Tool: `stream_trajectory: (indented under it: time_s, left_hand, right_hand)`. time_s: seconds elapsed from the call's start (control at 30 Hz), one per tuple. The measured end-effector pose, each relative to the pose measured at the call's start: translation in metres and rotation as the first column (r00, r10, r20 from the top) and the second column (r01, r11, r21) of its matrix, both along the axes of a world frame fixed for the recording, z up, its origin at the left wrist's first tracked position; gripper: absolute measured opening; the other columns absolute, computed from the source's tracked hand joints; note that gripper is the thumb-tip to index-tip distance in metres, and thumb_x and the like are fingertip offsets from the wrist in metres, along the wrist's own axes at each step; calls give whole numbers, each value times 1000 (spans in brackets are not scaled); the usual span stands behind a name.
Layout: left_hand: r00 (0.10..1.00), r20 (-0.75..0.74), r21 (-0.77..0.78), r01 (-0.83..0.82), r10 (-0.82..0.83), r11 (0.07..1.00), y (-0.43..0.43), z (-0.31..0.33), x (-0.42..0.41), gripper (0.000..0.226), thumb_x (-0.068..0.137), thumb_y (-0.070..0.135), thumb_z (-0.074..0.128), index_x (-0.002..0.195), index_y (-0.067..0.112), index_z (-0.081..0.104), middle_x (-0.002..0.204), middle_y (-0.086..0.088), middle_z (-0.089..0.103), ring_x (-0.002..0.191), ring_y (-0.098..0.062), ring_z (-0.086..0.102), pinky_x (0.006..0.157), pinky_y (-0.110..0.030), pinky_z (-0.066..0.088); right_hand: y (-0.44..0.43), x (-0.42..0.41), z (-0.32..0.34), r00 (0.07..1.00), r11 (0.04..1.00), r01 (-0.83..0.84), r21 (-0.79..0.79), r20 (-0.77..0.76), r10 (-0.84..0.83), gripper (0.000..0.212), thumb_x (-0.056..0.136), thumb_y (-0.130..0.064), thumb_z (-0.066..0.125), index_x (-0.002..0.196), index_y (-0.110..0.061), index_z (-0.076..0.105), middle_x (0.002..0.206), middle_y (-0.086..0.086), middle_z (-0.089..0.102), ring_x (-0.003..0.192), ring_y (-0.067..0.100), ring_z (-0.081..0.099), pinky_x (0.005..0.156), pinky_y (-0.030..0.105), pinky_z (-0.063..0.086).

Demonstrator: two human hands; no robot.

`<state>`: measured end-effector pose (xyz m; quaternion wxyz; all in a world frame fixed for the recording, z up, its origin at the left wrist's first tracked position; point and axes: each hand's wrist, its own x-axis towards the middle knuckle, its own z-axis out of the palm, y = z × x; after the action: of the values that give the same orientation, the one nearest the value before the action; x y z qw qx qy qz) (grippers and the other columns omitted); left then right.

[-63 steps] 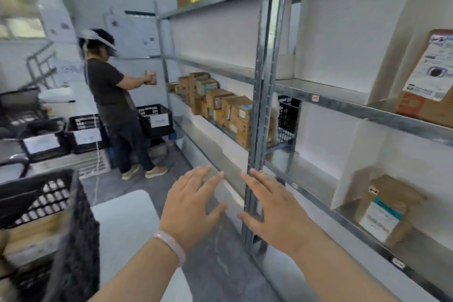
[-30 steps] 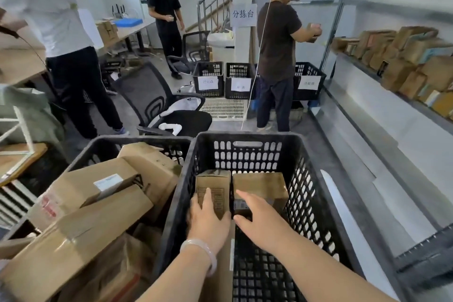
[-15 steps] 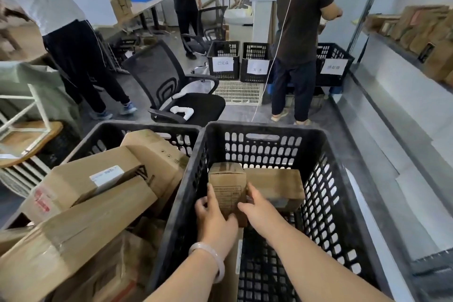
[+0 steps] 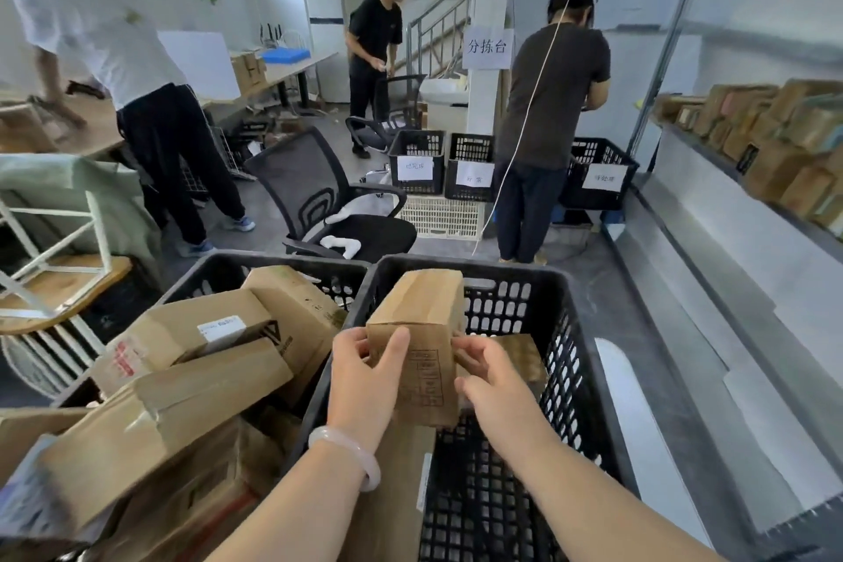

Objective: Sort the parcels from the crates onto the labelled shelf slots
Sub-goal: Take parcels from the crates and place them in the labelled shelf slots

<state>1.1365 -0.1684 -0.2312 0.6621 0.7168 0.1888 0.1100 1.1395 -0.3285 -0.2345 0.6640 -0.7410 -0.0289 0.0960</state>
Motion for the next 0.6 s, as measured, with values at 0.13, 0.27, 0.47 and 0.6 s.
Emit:
stream_trajectory:
  time_s: [0.13,0.27,0.47,0.6]
  left_hand:
    - [1000,31,-2,6,-6,1000,-3,32,-5,24,87,61,59,95,41,47,102,10,61,91,-5,60,69,-27,49]
    - [990,40,-32,138,-137,990,-10,49,-12,31,79,56,63,107,45,57,108,9,67,102,-10,64,88,-41,56]
    - [974,6,-12,225,-225,974,-19,60,-28,93,51,74,72,129,29,51,119,8,63,111,-12,60,100,-43,50]
    - [956,27,29,293,-294,956,-32,61,-36,134,39,77,81,151,33,23,138,2,49,125,-20,52,106,-47,46]
  right_hand:
    - [-15,-16,29,990,1000,-3,-29,140,7,43,97,-14,49,116,-52,55,128,-26,54,119,-13,45,95,21,42]
    - [-31,-30,49,963,996,-16,-87,265,39,44,96,-21,48,121,-57,49,129,-29,49,121,-13,42,99,24,42]
    - [-48,-51,57,866,951,-22,-309,469,173,45,95,-15,51,129,-44,48,134,-38,36,134,-8,28,116,38,29]
    - [-52,-58,58,777,898,-11,-441,561,285,46,92,-27,45,133,-47,44,142,-37,29,139,-8,20,117,31,22]
